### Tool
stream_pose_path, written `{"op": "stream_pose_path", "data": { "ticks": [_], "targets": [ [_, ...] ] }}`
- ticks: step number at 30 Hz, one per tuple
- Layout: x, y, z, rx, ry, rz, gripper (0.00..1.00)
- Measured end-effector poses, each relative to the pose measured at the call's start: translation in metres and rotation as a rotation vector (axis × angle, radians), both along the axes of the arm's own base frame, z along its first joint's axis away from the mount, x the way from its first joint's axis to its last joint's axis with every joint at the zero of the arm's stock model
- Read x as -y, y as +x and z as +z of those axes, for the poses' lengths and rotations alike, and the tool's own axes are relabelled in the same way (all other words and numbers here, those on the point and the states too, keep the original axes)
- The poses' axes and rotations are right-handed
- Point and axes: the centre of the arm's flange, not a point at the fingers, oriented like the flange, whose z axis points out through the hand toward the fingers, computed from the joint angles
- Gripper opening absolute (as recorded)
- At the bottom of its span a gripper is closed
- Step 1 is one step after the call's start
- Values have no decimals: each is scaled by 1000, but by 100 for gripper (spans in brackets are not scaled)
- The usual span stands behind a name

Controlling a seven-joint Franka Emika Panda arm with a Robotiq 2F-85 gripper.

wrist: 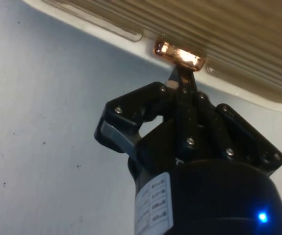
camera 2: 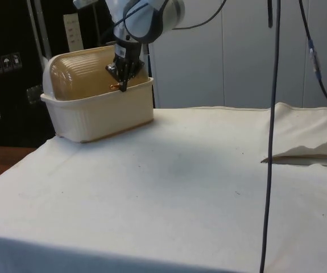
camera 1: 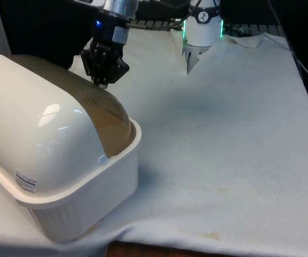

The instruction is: Open the lid, then close it.

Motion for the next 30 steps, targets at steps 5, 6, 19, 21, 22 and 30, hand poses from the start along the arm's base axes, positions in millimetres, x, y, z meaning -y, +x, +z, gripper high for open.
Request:
{"op": "stream_pose_path", "data": {
  "ticks": [5, 6, 19, 21, 22, 30],
  "targets": [
    [1, 3, 4, 12, -2, -7, 0],
    [1, 4, 5, 15, -1, -8, 0],
    [5, 9, 27, 62, 1, -35, 0],
    [5, 9, 30, 66, 1, -38, 0],
    [5, 9, 33, 71, 2, -40, 0],
    [6, 9, 48, 97, 8, -52, 0]
  ]
}}
